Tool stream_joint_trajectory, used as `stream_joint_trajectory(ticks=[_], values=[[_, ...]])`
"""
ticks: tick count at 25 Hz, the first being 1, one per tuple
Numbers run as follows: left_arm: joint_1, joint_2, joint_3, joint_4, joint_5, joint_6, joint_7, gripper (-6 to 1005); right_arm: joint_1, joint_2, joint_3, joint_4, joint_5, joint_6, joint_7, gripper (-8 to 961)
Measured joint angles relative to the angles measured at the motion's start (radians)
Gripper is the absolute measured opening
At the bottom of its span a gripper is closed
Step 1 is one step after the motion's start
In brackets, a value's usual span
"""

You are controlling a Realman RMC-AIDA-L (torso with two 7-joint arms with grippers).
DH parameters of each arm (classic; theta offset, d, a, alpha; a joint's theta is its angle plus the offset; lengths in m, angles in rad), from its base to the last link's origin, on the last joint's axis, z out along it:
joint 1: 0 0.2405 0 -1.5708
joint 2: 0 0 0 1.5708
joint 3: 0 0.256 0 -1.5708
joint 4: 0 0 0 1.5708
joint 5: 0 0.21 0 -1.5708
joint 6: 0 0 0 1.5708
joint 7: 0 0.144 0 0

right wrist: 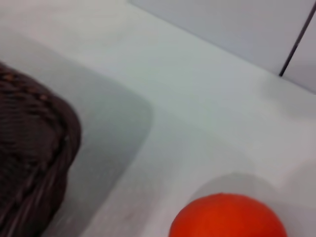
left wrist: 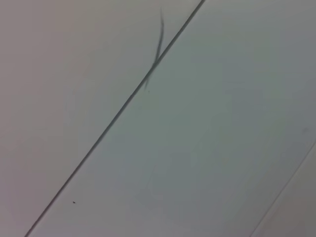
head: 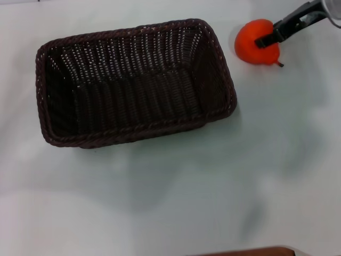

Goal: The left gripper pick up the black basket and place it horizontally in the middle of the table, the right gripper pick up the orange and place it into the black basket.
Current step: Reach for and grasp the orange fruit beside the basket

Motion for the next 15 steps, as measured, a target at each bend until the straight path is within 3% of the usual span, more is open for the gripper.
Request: stream_joint_trajectory(ticks=[7, 15], values=[[-0.004, 0.006, -0.001, 0.015, 0.000, 0.002, 0.000, 876, 0.006, 0.024, -0.014, -0.042, 0.003, -0.097, -0.022, 569], [-0.007, 0.008, 0.000, 0.022, 0.000, 0.008, 0.000, 875, 0.013, 0.028, -0.011, -0.060, 0.011, -0.105, -0.037, 387]])
